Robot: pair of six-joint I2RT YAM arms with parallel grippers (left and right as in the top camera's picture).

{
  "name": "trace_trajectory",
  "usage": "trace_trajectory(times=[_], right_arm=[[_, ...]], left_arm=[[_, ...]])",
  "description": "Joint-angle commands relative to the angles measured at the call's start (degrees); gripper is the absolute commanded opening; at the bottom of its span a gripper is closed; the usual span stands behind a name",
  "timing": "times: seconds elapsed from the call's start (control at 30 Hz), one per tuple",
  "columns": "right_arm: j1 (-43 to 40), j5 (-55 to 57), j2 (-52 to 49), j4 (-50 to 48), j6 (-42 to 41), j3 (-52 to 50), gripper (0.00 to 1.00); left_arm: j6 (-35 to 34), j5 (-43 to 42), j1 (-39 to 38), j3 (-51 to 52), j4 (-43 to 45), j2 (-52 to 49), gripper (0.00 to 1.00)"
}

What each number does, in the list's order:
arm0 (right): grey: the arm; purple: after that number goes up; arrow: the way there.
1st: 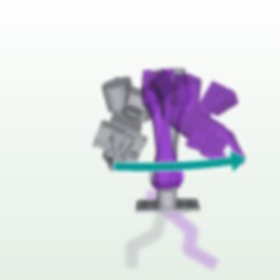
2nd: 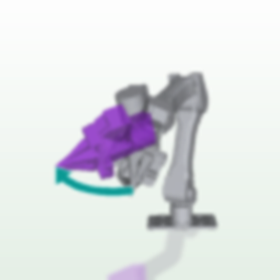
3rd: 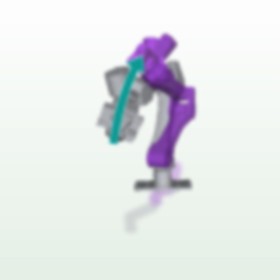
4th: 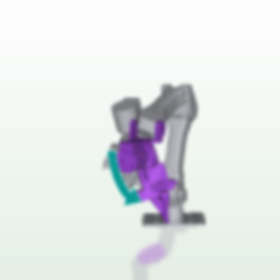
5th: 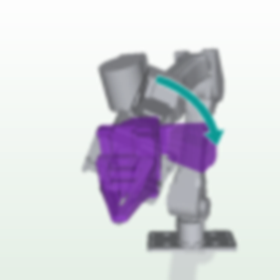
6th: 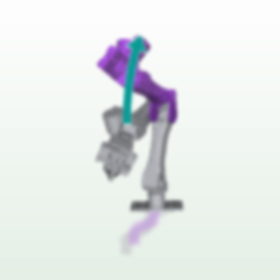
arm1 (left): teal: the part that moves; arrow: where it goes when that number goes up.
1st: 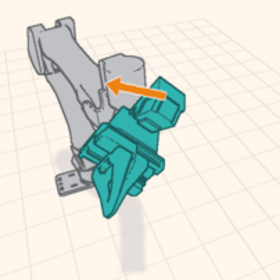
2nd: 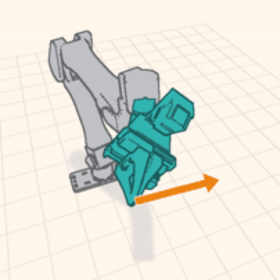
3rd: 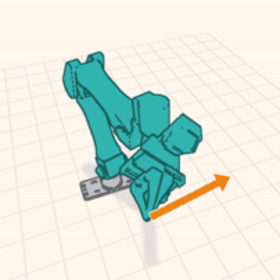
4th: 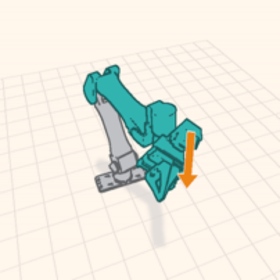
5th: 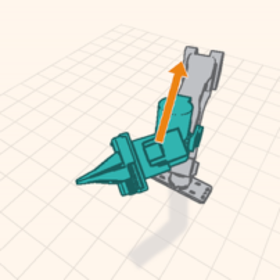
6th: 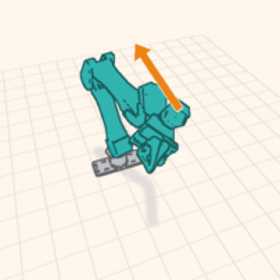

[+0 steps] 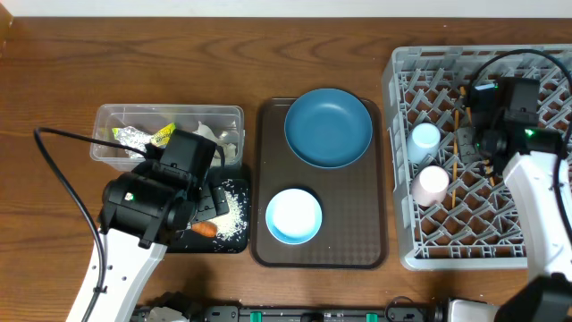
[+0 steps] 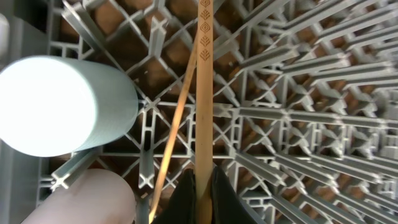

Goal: Sort waste into correct bins and load items into the dishwasher rack
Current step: 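Carry the chopstick right and lower it into the rack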

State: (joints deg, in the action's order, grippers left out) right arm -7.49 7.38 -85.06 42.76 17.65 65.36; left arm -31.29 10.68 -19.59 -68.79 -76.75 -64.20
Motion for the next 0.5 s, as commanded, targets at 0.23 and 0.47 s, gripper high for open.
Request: trace_trajectory(times=[0.23,0.47], right_arm=[[-0.4,-1.7,-2.6,-1.3,1.0,0.5,0.37],[-0.4,-1.6,-2.4,-0.9,0.5,0.5,0.47]], left_arm=[[0.2,0.3,0.3,0.3,-0.3,-0.2,1.00],[0.2,0.3,0.3,0.3,-0.3,-0.2,1.00]])
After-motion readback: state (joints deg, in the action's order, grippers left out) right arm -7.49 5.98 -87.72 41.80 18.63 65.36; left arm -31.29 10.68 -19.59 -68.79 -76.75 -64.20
